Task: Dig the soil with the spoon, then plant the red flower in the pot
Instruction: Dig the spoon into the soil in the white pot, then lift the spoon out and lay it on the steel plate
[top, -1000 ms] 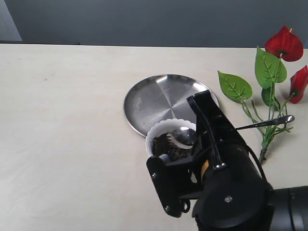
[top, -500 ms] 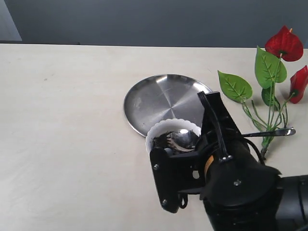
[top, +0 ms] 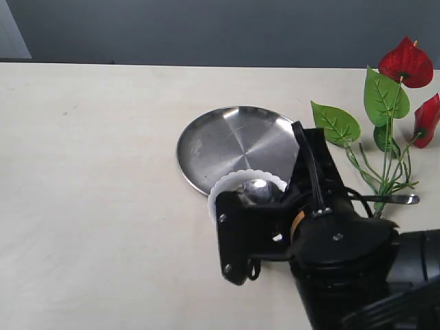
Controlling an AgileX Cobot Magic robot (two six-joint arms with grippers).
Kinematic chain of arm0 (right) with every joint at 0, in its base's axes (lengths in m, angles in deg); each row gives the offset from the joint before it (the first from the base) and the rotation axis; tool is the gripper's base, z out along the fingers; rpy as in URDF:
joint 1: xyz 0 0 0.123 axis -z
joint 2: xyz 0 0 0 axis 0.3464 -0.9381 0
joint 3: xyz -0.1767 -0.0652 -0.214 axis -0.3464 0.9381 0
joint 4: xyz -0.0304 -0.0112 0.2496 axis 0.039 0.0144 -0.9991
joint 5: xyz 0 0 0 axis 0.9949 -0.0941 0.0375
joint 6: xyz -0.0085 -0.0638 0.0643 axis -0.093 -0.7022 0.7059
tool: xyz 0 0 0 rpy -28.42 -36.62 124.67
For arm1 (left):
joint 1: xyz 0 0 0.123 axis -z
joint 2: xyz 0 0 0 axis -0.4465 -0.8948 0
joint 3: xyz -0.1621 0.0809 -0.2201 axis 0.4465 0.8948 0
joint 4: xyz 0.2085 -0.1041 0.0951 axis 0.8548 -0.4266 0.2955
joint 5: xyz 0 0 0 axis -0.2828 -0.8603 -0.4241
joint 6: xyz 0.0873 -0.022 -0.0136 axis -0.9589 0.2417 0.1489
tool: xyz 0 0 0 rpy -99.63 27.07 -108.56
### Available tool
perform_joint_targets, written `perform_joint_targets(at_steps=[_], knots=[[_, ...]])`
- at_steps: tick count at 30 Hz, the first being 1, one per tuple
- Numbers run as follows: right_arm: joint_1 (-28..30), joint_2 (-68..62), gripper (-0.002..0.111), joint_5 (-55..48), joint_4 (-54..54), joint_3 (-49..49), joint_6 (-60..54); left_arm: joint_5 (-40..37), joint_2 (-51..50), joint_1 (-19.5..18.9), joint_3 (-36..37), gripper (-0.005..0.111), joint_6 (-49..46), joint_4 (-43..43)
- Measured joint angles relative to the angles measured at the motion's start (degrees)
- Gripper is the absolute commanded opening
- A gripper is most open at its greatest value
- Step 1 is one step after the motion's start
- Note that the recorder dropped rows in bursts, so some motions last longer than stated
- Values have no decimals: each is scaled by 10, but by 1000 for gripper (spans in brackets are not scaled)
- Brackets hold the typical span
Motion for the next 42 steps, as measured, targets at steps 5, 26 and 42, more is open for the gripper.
perform_joint_targets(at_steps=[5, 26, 42], knots=[[25, 24, -1, 38, 86, 0, 75, 0, 0, 0, 0, 0, 0, 0], [409, -286, -1, 348, -356, -322, -183, 0, 0, 0, 0, 0, 0, 0], [409, -345, -1, 402, -358, -330, -160, 0, 0, 0, 0, 0, 0, 0]])
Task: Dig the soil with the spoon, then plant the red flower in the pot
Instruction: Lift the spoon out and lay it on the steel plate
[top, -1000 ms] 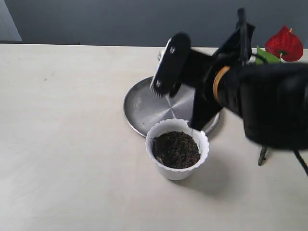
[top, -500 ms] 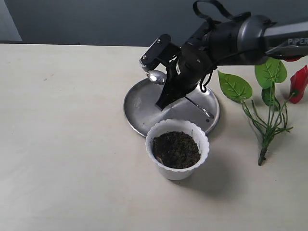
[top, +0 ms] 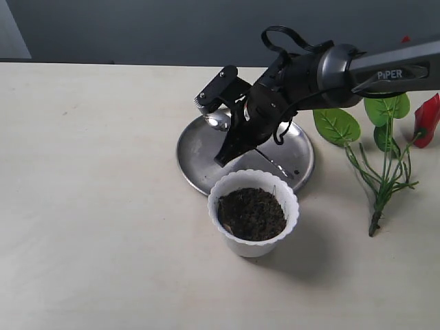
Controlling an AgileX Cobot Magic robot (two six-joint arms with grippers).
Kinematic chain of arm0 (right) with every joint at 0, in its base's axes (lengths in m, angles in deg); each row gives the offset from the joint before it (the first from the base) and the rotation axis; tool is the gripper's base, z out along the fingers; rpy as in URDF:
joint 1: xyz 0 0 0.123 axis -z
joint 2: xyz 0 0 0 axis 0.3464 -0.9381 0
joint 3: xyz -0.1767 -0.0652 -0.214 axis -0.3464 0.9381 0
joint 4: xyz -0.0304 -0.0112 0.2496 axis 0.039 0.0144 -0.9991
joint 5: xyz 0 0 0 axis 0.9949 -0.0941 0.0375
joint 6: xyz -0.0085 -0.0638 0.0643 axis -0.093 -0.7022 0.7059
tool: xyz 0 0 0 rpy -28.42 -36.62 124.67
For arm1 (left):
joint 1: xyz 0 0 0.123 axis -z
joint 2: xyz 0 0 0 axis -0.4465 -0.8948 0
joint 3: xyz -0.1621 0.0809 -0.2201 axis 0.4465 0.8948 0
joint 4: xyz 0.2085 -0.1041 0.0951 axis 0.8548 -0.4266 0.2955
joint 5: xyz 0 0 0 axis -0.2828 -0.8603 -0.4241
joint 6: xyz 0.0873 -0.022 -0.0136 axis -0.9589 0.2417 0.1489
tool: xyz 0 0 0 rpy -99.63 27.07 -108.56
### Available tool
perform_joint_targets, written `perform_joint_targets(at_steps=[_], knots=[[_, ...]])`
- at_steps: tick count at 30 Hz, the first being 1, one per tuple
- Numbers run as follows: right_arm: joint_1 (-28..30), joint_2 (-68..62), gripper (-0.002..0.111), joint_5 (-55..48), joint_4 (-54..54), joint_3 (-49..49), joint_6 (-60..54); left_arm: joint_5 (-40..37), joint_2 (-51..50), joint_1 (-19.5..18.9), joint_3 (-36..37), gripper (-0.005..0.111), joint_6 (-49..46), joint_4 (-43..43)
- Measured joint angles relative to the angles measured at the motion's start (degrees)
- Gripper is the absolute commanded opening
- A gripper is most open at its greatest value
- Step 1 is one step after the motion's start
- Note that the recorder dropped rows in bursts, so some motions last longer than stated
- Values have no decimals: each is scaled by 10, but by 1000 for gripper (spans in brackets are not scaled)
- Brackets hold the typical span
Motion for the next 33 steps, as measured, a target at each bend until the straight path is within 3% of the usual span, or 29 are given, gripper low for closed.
perform_joint_targets(at_steps=[24, 27, 31, 33], knots=[[0, 0, 0, -9, 9, 0, 1, 0, 0, 0, 0, 0, 0, 0], [0, 0, 12, -21, 10, 0, 1, 0, 0, 0, 0, 0, 0, 0], [0, 0, 41, -33, 10, 0, 1, 0, 0, 0, 0, 0, 0, 0], [0, 0, 48, -37, 11, 0, 6, 0, 0, 0, 0, 0, 0, 0]])
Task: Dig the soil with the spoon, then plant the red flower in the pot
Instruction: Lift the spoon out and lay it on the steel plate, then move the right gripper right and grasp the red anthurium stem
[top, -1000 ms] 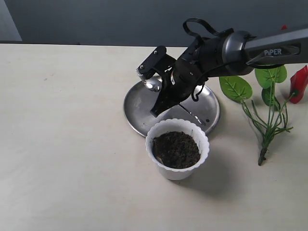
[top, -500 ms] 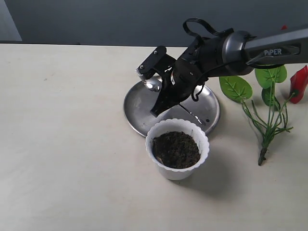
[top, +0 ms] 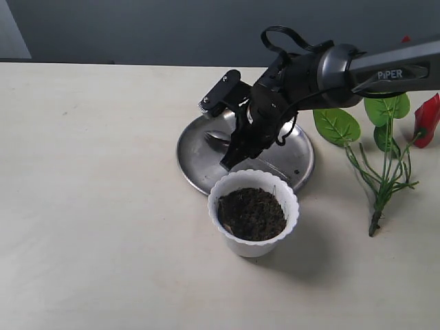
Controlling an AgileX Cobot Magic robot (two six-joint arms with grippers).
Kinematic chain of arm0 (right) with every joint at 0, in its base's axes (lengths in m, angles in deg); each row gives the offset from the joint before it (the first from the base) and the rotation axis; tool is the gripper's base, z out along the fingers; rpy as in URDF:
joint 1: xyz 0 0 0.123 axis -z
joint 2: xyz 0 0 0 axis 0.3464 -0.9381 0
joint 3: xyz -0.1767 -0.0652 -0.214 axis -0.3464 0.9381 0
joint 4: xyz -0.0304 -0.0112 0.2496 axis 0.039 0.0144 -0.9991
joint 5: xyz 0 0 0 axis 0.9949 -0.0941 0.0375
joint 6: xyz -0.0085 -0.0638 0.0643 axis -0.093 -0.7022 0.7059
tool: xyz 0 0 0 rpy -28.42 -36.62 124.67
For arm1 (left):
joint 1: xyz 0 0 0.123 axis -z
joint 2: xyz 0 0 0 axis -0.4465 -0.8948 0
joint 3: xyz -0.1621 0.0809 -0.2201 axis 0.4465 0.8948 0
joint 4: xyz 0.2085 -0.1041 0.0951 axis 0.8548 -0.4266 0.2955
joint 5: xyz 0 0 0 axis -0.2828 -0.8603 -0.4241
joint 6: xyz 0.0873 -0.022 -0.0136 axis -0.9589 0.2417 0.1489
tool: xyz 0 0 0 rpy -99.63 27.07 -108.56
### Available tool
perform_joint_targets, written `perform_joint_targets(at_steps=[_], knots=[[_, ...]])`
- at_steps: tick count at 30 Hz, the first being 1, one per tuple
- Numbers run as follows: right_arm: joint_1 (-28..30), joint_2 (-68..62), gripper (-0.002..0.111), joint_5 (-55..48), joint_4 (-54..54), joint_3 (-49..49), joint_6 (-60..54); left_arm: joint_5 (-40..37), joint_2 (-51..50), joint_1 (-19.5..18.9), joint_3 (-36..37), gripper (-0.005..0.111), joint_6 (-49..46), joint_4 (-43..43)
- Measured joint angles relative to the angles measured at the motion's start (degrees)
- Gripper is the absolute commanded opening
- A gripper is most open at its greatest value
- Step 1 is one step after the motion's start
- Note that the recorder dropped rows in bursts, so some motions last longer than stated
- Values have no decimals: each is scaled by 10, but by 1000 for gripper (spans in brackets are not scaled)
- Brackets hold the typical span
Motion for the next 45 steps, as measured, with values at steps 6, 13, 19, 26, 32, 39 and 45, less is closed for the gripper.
perform_joint_targets(at_steps=[6, 13, 19, 26, 32, 39, 45], knots=[[0, 11, 45, -20, 0, 0, 36, 0, 0, 0, 0, 0, 0, 0], [0, 87, 45, -111, 13, 0, 117, 0, 0, 0, 0, 0, 0, 0], [0, 184, 45, -239, 90, 23, 284, 0, 0, 0, 0, 0, 0, 0], [37, 301, 45, -266, 125, 147, 421, 0, 0, 0, 0, 0, 0, 0], [111, 332, 45, -198, 122, 208, 493, 0, 0, 0, 0, 0, 0, 0], [175, 288, 45, -103, 116, 211, 518, 0, 0, 0, 0, 0, 0, 0], [182, 227, 48, -76, 192, 207, 571, 0, 0, 0, 0, 0, 0, 0]])
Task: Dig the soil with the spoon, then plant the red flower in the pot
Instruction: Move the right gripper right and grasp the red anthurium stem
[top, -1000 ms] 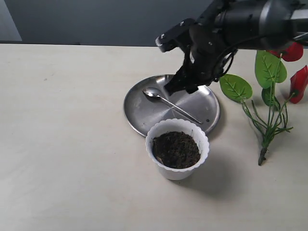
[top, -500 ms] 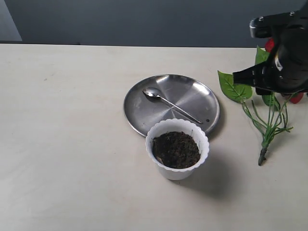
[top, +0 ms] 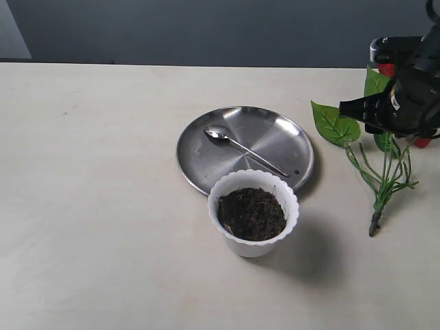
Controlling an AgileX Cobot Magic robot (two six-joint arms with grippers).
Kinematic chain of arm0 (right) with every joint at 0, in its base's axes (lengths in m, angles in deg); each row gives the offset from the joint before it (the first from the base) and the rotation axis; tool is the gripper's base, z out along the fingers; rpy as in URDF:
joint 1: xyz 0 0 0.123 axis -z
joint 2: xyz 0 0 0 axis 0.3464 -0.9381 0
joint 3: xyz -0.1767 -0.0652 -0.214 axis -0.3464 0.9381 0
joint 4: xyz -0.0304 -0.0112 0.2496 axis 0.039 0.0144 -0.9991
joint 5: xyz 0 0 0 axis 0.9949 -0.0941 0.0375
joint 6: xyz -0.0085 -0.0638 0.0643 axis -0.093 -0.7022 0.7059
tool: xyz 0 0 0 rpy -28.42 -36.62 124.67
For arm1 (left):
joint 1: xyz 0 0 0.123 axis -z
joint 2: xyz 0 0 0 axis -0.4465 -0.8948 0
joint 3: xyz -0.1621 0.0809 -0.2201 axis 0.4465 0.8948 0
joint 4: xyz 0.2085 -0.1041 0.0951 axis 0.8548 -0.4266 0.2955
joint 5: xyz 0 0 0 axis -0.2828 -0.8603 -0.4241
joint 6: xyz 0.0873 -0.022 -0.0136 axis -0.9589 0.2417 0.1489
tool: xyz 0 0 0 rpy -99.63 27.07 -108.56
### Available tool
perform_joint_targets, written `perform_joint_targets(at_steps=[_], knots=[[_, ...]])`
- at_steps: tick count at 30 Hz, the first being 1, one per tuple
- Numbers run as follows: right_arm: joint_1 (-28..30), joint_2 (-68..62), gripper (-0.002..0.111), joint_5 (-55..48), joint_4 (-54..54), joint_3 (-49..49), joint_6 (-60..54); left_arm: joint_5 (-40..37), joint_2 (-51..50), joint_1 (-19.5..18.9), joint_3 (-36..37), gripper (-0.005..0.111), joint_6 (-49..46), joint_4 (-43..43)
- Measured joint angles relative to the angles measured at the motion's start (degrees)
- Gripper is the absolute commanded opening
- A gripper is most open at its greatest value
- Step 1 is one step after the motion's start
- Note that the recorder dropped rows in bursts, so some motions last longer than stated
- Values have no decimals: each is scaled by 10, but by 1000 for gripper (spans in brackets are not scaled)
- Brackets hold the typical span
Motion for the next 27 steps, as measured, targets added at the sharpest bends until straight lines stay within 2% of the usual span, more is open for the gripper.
perform_joint_targets(at_steps=[4, 13, 20, 27], knots=[[0, -46, 57, -11, 20, -34, 10, 0, 0, 0, 0, 0, 0, 0], [7, -103, 54, -29, 51, -77, 15, 0, 0, 0, 0, 0, 0, 0], [61, -126, 54, -9, -2, -77, -12, 0, 0, 0, 0, 0, 0, 0], [68, -146, 53, 29, -34, -77, -47, 0, 0, 0, 0, 0, 0, 0]])
